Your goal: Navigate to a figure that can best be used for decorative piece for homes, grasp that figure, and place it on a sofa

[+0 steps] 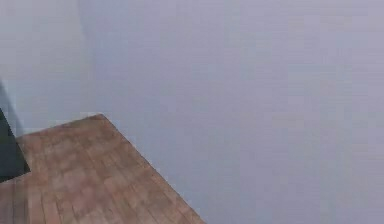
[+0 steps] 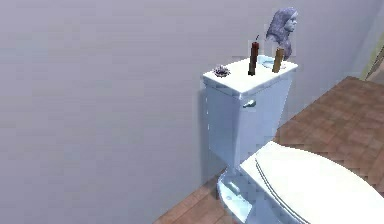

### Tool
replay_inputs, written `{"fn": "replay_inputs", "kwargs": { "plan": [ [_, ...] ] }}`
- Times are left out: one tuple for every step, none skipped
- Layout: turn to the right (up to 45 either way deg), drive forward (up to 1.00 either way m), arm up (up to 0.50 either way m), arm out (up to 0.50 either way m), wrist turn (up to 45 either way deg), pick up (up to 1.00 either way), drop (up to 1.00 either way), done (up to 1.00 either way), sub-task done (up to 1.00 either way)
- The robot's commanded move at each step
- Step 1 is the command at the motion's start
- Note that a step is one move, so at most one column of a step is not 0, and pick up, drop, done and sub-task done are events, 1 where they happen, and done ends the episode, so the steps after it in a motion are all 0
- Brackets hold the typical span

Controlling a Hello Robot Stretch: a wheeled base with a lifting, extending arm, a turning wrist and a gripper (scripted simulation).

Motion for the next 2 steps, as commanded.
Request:
{"fn": "replay_inputs", "kwargs": {
  "plan": [
    [12.0, 0.0, 0.0, 0.0, 0.0, 0.0, 0.0, 0.0, 0.0],
    [0.0, 0.2, 0.0, 0.0, 0.0, 0.0, 0.0, 0.0, 0.0]
  ]
}}
